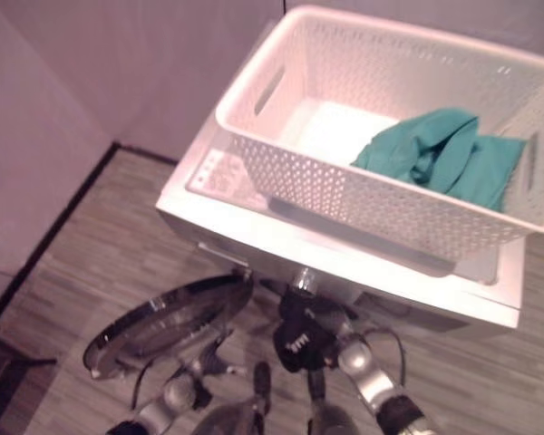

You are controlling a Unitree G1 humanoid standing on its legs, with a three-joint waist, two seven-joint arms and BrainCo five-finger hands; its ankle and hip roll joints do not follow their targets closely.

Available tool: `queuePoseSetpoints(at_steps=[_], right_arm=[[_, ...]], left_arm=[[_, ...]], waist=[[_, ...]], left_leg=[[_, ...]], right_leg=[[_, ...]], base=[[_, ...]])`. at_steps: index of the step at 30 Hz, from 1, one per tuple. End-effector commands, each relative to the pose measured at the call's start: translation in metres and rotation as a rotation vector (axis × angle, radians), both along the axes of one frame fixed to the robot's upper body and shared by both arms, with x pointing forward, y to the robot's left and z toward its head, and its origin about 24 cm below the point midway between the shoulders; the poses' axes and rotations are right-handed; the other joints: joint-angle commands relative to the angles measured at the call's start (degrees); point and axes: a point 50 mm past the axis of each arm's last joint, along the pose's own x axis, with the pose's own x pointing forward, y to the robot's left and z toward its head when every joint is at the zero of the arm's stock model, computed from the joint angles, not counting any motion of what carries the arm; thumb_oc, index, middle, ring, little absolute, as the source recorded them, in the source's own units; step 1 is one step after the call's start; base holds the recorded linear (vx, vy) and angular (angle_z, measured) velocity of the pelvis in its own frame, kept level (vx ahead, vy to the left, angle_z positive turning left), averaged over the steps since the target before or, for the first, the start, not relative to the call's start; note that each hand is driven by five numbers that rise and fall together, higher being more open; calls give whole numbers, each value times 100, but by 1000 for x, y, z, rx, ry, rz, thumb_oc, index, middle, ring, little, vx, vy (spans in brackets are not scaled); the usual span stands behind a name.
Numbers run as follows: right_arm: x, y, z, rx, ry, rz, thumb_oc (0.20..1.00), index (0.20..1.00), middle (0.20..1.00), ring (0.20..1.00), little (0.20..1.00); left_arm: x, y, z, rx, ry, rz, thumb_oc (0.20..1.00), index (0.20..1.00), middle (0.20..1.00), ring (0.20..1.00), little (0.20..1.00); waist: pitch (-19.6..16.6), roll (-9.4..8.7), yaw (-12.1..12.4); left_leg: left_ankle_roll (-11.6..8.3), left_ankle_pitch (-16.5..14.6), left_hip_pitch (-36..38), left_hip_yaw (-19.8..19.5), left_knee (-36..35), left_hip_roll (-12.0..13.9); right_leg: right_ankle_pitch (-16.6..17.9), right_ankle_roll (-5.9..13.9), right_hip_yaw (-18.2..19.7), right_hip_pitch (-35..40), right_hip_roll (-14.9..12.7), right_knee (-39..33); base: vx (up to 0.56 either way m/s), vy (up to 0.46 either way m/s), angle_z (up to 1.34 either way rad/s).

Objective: Grab the laundry basket,head to the washer,open it,put in the laundry and shut it.

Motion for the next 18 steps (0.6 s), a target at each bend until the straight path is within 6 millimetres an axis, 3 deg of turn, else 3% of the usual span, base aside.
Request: queuePoseSetpoints(at_steps=[1, 7, 12, 18], right_arm=[[26, 37, 60, 224, -262, 24, 200, 200, 200, 200, 200], [35, 56, 79, 286, -318, 41, 200, 200, 200, 200, 200], [35, 59, 81, 314, -314, 37, 200, 200, 200, 200, 200], [38, 52, 76, 336, -274, -33, 200, 200, 200, 200, 200]], left_arm=[[26, -15, 20, 79, -174, -39, 1000, 1000, 1000, 1000, 1000], [53, -48, 52, 121, -339, -126, 1000, 1000, 1000, 1000, 1000], [58, -61, 61, 99, -366, -143, 1000, 1000, 1000, 1000, 1000], [53, -90, 66, -191, -210, -90, 1000, 1000, 1000, 1000, 1000]], waist=[[95, -501, 123], [254, -632, 110], [314, -686, 90], [352, -760, 27]], left_leg=[[-24, -533, -154, -194, 204, 51], [-67, -446, -327, -186, 149, 98], [-84, -407, -360, -167, 96, 120], [-105, -367, -479, -153, 71, 149]], right_leg=[[-298, 488, -258, -268, -975, 411], [-230, 483, -261, -450, -942, 399], [-198, 487, -264, -503, -929, 372], [-97, 482, -260, -598, -888, 255]], base=[[-62, -36, -1], [-47, -29, -1], [0, 0, 0], [-2, -11, 0]])
